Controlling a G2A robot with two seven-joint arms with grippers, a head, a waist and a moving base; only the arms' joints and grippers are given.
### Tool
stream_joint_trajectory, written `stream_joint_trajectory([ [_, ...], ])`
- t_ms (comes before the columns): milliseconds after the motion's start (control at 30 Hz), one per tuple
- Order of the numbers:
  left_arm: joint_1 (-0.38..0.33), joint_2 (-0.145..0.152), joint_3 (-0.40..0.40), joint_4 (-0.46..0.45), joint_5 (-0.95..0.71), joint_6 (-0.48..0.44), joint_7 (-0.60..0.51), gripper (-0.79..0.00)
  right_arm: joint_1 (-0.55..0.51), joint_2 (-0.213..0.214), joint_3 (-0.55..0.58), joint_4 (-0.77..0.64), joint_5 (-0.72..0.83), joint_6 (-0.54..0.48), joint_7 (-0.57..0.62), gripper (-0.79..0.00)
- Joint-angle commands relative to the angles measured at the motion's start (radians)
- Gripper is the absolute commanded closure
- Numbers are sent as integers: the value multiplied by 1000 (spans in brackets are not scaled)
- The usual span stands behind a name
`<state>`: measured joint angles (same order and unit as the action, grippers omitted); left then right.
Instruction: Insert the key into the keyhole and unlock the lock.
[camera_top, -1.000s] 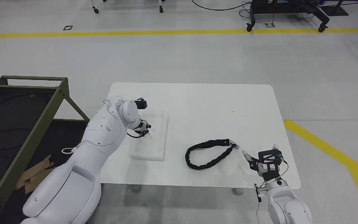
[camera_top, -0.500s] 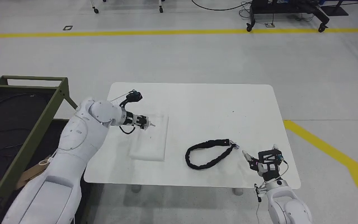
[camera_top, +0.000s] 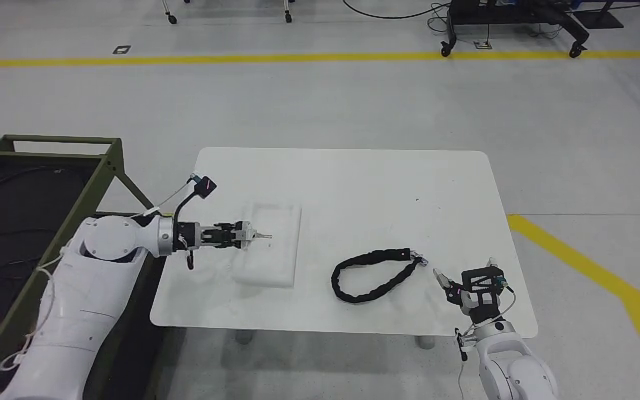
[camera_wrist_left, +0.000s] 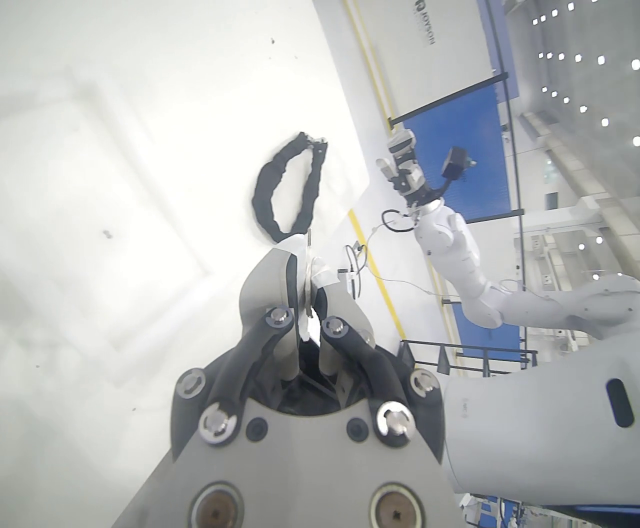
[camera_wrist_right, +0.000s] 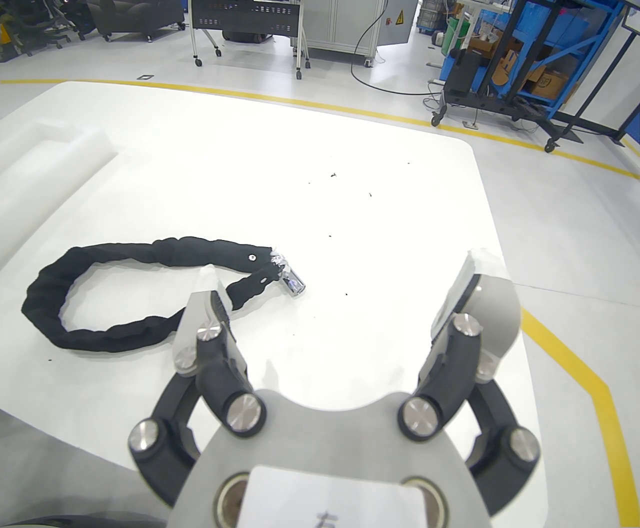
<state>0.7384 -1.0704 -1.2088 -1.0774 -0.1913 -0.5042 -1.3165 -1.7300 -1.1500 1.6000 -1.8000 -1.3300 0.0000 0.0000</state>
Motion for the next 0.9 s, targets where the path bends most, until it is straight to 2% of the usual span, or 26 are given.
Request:
stream_joint_trajectory([
  [0,-1,-2,1,3,19,0,0,0,0,0,0,0,0,0,0,-785],
  [800,-1,-2,1,3,19,0,0,0,0,0,0,0,0,0,0,-785],
  [867,24,-2,-5,-16,-9,-2,37,0,0,0,0,0,0,0,0,-785],
])
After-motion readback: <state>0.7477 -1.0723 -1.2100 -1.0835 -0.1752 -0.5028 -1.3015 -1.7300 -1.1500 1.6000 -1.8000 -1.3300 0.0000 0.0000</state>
